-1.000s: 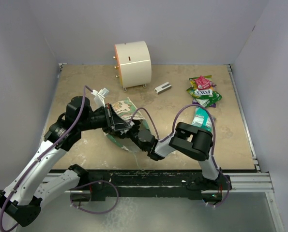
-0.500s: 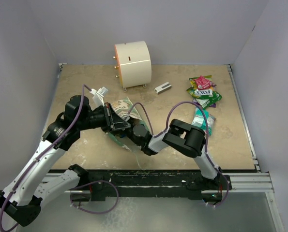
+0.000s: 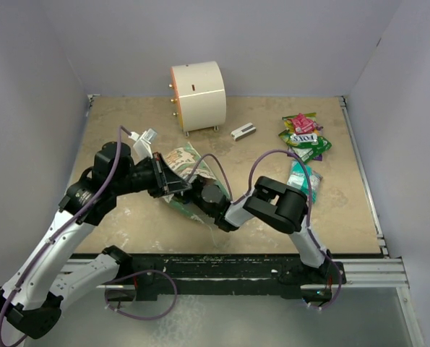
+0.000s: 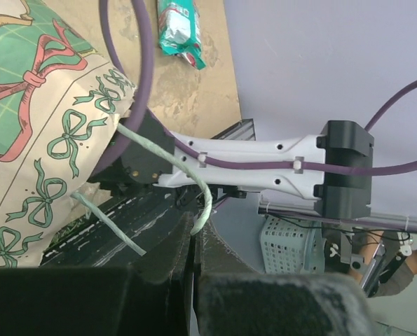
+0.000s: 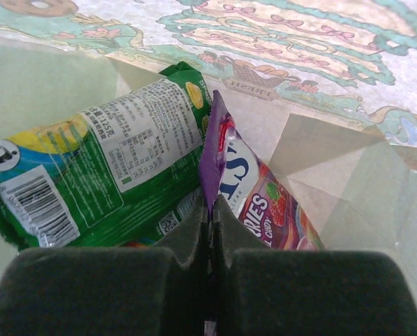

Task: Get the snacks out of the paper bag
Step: Take out the snack from the paper bag.

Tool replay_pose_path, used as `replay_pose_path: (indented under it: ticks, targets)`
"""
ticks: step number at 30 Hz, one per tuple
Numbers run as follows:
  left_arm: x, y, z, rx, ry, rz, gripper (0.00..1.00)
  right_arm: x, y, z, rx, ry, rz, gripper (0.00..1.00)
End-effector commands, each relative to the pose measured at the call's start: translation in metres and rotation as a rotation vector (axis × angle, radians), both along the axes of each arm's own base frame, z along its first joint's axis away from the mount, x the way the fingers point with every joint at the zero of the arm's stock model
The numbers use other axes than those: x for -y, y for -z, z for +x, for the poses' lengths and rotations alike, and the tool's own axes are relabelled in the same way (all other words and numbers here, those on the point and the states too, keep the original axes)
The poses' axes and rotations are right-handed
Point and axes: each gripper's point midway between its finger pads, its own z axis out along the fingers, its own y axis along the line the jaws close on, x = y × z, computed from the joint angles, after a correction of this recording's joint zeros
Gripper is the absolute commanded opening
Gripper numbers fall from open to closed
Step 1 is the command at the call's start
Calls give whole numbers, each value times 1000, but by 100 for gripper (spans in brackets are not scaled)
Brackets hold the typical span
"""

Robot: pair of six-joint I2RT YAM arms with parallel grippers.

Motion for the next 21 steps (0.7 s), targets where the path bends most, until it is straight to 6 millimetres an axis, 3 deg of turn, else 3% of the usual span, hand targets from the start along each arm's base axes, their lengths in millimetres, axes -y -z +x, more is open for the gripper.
replay_pose_path:
  ticks: [1, 11, 17, 21]
  targets:
    - [-4, -23, 5, 95, -26, -4, 0, -1, -50, -16, 39, -94, 89, 0]
    - [-8, -28, 17, 124, -83, 8, 0, 5, -72, -68, -74, -285, 140, 0]
    - [-10, -32, 24, 149, -113, 9, 0, 25, -77, -96, -178, -342, 142, 0]
    - [-11, -31, 29, 153, -139, 12, 0, 40, -95, -112, -230, -370, 133, 0]
